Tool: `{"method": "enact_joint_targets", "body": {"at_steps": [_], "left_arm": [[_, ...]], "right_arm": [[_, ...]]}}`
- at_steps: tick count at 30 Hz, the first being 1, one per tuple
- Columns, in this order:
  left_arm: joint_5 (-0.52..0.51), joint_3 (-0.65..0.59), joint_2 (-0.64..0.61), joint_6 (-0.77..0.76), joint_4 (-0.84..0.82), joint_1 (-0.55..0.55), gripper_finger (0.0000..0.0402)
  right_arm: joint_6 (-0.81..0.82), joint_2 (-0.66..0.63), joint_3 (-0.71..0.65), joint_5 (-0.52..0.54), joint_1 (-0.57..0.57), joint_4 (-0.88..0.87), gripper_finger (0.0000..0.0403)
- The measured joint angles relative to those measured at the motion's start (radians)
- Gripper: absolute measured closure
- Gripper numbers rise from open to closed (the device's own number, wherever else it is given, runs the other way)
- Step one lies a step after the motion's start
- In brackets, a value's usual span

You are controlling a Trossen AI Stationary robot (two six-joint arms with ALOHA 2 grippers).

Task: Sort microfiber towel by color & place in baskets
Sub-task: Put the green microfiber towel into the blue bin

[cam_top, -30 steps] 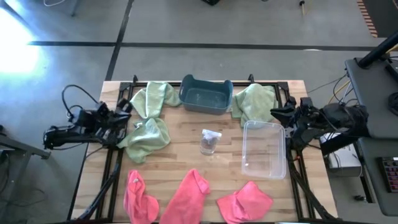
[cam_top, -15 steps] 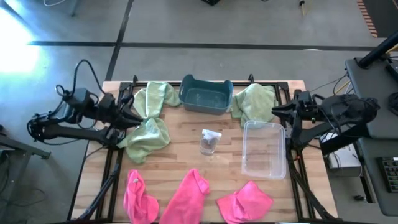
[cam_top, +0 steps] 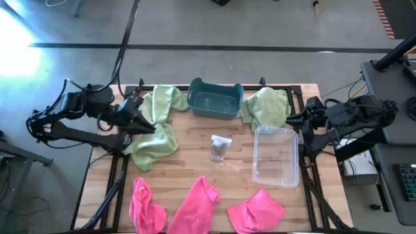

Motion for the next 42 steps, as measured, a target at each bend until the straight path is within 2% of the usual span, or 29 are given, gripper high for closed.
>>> {"method": "enact_joint_targets", "body": {"at_steps": [8, 15, 21, 27, 29, 32, 42], "left_arm": [[-0.201, 0.010, 0.029, 0.009, -0.080, 0.000, 0.0364], [-0.438, -0.002, 0.031, 0.010, -0.200, 0.000, 0.0364], [-0.598, -0.002, 0.028, 0.092, -0.218, 0.000, 0.0364], [-0.846, -0.003, 0.029, 0.214, -0.244, 0.001, 0.0364], [-0.901, -0.003, 0.032, 0.258, -0.244, 0.001, 0.0364], [-0.930, -0.003, 0.039, 0.299, -0.233, 0.001, 0.0364], [-0.932, -0.003, 0.083, 0.303, -0.202, 0.000, 0.0364]], "right_arm": [[0.011, 0.033, 0.000, 0.002, 0.000, -0.039, 0.0339], [0.000, 0.039, 0.000, 0.040, 0.000, -0.039, 0.0339], [-0.004, 0.038, 0.002, 0.057, 0.000, -0.038, 0.0339], [-0.004, 0.038, 0.002, 0.060, 0.000, -0.039, 0.0339], [-0.004, 0.038, 0.002, 0.077, 0.000, -0.038, 0.0339], [-0.004, 0.038, 0.002, 0.092, 0.000, -0.038, 0.0339], [-0.004, 0.038, 0.001, 0.152, 0.000, -0.037, 0.0339]]}}
